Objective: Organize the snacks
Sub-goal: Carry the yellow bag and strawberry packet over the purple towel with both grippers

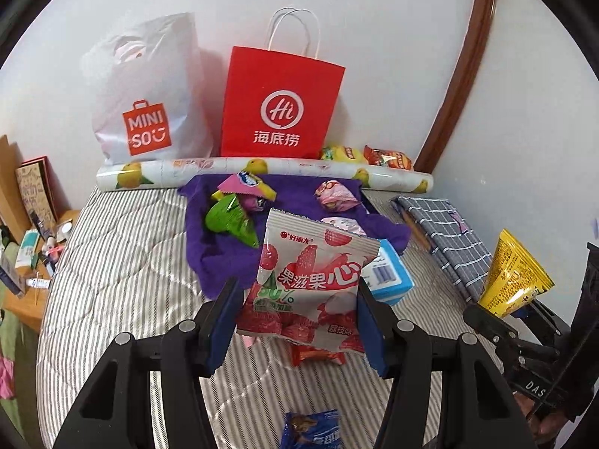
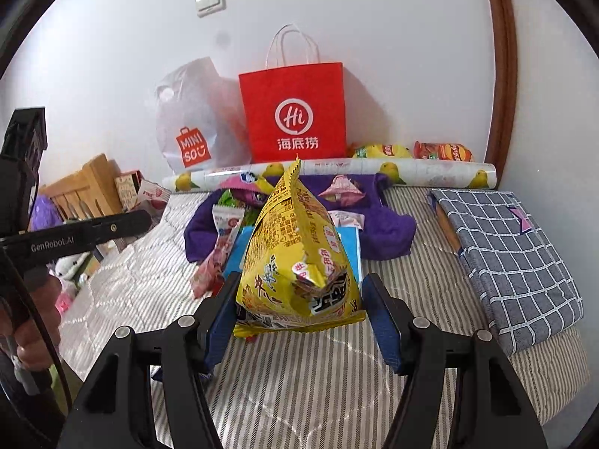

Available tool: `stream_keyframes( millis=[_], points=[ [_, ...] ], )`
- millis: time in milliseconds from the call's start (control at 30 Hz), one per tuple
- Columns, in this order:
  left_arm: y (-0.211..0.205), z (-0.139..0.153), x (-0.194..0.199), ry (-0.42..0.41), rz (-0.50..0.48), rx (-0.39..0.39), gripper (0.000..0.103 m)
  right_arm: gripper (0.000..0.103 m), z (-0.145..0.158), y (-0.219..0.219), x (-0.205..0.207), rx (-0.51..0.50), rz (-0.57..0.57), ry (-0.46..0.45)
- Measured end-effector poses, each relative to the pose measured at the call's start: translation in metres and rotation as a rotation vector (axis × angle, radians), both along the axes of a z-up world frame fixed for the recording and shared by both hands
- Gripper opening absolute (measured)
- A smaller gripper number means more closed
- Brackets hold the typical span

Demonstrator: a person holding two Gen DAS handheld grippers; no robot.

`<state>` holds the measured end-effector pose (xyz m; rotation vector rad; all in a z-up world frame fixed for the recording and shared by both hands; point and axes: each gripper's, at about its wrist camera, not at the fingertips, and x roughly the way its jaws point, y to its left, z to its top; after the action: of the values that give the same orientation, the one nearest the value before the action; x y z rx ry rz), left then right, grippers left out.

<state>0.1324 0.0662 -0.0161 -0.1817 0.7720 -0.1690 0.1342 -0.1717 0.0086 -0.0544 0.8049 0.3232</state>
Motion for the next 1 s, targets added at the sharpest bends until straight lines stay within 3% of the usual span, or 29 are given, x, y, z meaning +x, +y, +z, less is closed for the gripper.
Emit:
stream_keyframes(
  millis=[400,1000],
  points=[
    [-0.005,0.007,0.016,-0.009,-0.015,0.003,0.056,0.064,0.005,-0.013,0.022,0.056,-0.047,0.017],
    [0.003,0.008,0.039,-0.011,-0.008,-0.016,0.056,0.064,0.015,0.006,0.047,0.024,-0.014,-0.019]
  ],
)
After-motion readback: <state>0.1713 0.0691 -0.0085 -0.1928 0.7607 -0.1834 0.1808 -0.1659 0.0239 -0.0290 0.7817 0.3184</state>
